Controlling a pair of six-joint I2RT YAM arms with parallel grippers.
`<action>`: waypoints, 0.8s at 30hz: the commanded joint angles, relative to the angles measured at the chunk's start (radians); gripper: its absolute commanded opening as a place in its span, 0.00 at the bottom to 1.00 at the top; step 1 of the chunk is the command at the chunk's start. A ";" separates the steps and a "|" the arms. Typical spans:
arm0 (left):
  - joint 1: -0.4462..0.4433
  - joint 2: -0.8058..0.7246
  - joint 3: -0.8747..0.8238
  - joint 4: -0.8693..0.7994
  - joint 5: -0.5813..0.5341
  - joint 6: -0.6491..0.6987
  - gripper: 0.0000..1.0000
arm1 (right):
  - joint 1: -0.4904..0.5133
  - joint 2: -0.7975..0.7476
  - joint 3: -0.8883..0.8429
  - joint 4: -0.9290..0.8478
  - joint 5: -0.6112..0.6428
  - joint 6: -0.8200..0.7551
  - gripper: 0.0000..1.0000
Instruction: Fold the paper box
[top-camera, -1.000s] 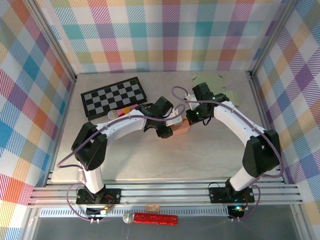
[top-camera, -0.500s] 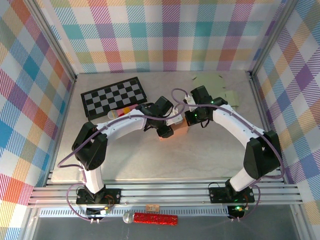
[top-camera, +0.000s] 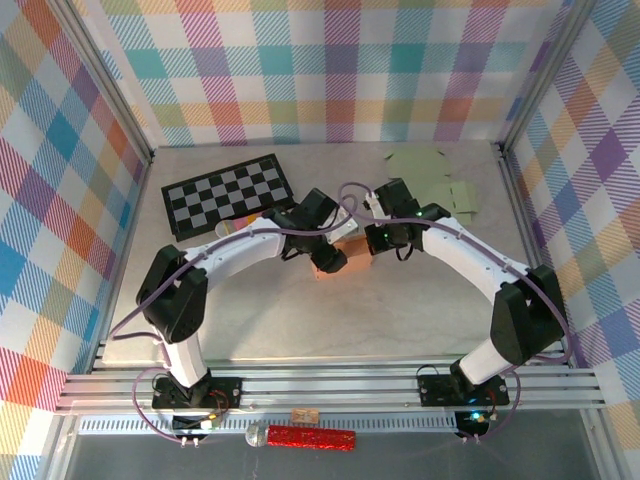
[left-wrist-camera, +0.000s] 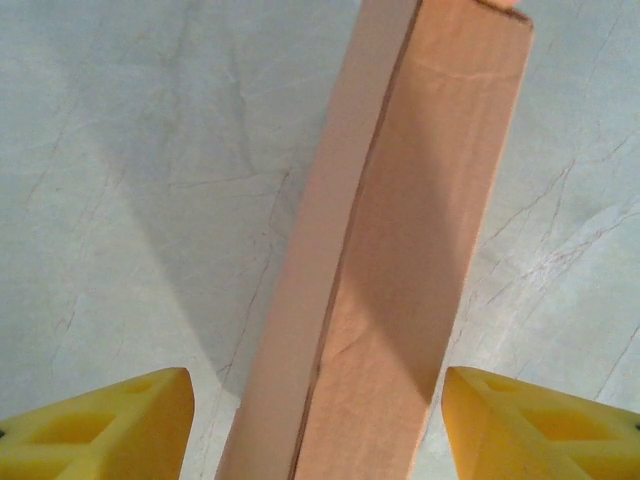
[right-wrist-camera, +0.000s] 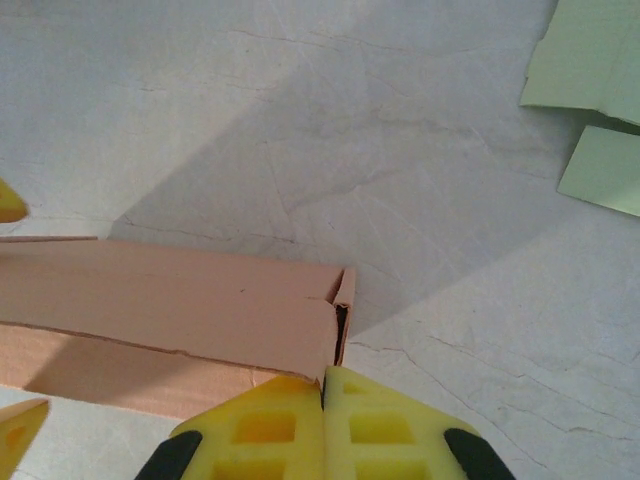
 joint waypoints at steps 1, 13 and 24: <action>0.009 -0.097 -0.040 0.080 0.012 -0.103 0.68 | 0.014 -0.020 -0.021 -0.015 0.026 0.044 0.00; 0.067 -0.313 -0.123 0.078 -0.072 -0.493 0.35 | 0.057 -0.022 -0.018 -0.027 0.088 0.120 0.00; 0.086 -0.297 -0.127 -0.224 -0.023 -0.558 0.35 | 0.068 -0.009 0.007 -0.051 0.090 0.139 0.00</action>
